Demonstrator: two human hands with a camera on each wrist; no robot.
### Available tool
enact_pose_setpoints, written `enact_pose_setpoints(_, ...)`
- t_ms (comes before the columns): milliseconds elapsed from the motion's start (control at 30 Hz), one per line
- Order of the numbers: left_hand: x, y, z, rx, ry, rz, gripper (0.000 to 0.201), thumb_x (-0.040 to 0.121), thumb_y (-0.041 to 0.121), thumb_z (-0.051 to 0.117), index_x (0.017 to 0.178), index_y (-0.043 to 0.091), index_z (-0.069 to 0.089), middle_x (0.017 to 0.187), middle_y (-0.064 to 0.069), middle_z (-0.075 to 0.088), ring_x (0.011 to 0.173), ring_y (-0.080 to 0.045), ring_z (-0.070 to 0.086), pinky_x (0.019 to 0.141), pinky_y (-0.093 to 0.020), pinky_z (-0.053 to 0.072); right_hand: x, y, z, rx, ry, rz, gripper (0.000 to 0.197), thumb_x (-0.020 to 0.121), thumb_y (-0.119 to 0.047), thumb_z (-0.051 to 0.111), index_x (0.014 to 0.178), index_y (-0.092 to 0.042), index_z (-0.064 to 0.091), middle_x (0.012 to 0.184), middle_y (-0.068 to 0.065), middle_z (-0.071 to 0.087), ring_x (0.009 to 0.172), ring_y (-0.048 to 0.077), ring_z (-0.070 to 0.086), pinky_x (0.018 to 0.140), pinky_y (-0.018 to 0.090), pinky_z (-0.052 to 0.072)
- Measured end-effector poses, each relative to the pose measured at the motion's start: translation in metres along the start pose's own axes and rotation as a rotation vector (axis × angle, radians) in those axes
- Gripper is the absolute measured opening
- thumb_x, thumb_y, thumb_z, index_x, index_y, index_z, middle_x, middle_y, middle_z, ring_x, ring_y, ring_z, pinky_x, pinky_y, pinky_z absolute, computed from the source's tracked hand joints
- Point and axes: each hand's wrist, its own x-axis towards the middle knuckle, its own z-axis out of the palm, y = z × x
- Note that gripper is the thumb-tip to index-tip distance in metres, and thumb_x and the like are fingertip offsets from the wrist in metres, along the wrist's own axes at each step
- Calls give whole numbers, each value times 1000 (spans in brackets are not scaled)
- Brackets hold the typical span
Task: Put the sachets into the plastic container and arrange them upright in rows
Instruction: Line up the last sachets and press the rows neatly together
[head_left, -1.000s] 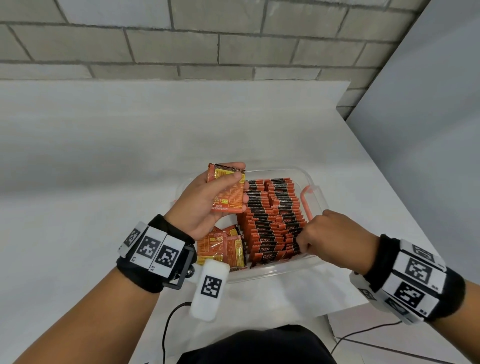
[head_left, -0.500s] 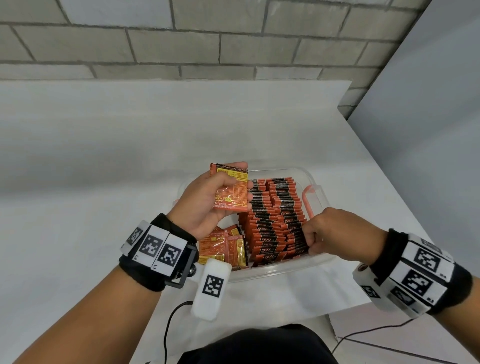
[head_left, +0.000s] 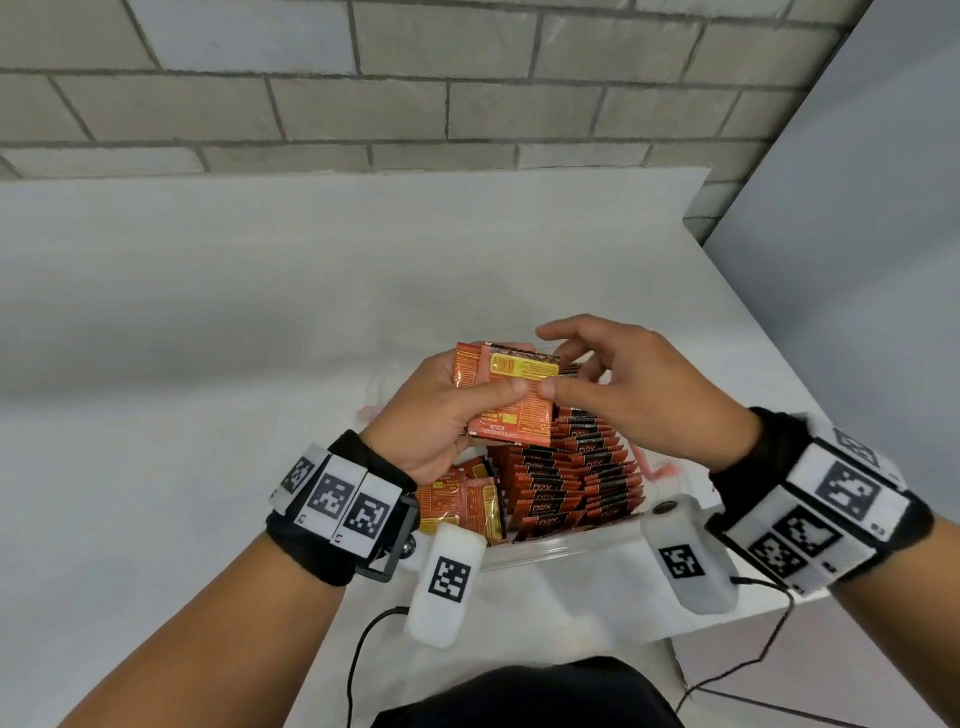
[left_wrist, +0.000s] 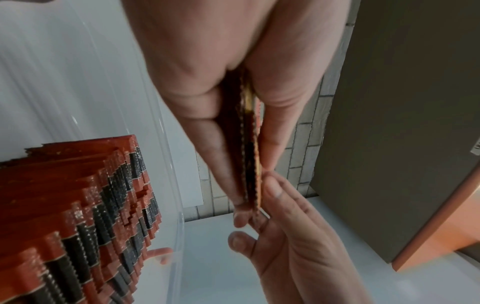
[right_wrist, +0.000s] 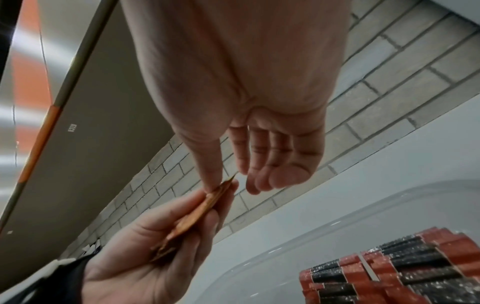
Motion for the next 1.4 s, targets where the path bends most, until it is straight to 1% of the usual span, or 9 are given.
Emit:
enact_pose_setpoints(133, -3, 3, -3, -8, 44, -3, 39, 78, 26, 61, 111, 5, 63, 96, -12, 72, 82, -20, 70, 69, -31, 59, 9, -1, 5, 112, 105, -16, 20, 77, -22, 77, 84, -31, 61, 78, -9, 63, 64, 2, 54, 63, 16, 45)
enact_pose_setpoints(300, -6, 9, -11, -156, 83, -60, 61, 80, 51, 52, 120, 5, 57, 92, -14, 69, 72, -25, 68, 70, -40, 57, 9, -9, 11, 59, 310, -201, 21, 82, -13, 70, 75, -23, 53, 73, -13, 53, 66, 5, 48, 61, 14, 39)
enact_pose_setpoints(400, -8, 10, -13, -186, 71, -13, 47, 85, 36, 54, 119, 4, 56, 92, -13, 68, 75, -25, 67, 69, -37, 57, 5, -5, 24, -117, 150, -353, 12, 81, -20, 70, 81, -22, 58, 85, -9, 49, 79, 2, 46, 70, 16, 37)
enact_pose_setpoints(533, -8, 7, -16, -63, 86, 32, 36, 86, 1, 55, 120, 12, 61, 99, -9, 71, 85, -21, 68, 72, -34, 57, 4, -1, 24, -112, 3, -277, 28, 73, -49, 72, 91, -28, 65, 96, -11, 49, 96, 3, 43, 81, 10, 33)
enact_pose_setpoints(700, -7, 6, -14, -17, 45, 29, 40, 83, -1, 58, 120, 14, 60, 103, -10, 71, 89, -24, 69, 79, -39, 55, 10, -4, 16, -65, 124, -150, 33, 86, -32, 66, 118, -29, 59, 104, -14, 54, 87, 1, 52, 74, 22, 44)
enact_pose_setpoints(900, -4, 6, -16, -65, 66, 42, 45, 76, 17, 63, 121, 16, 59, 99, -10, 70, 83, -23, 68, 69, -34, 55, 9, -2, 4, 171, -13, -12, 25, 88, -12, 64, 108, -27, 62, 90, -7, 66, 81, 16, 65, 76, 32, 54)
enact_pose_setpoints(1033, -5, 12, -29, -134, 163, 56, 47, 77, 27, 62, 124, 18, 59, 88, -8, 68, 70, -18, 65, 60, -27, 53, -12, 16, 4, 103, -198, 24, 19, 94, -9, 54, 104, -26, 58, 91, -7, 67, 76, 4, 62, 65, 19, 48)
enact_pose_setpoints(1233, -5, 19, -42, -172, 208, 75, 45, 77, 25, 61, 121, 15, 60, 86, -8, 69, 66, -19, 64, 57, -25, 52, -41, 35, 18, -130, -402, -74, 17, 97, -9, 48, 104, -20, 58, 86, -9, 63, 78, 11, 61, 69, 28, 50)
enact_pose_setpoints(1400, -4, 19, -45, -191, 209, 75, 41, 79, 24, 60, 119, 14, 62, 86, -9, 69, 66, -19, 64, 55, -25, 53, -47, 45, 32, -285, -470, -166, 20, 99, -16, 44, 107, -19, 62, 94, -14, 58, 82, -1, 51, 73, 11, 39)
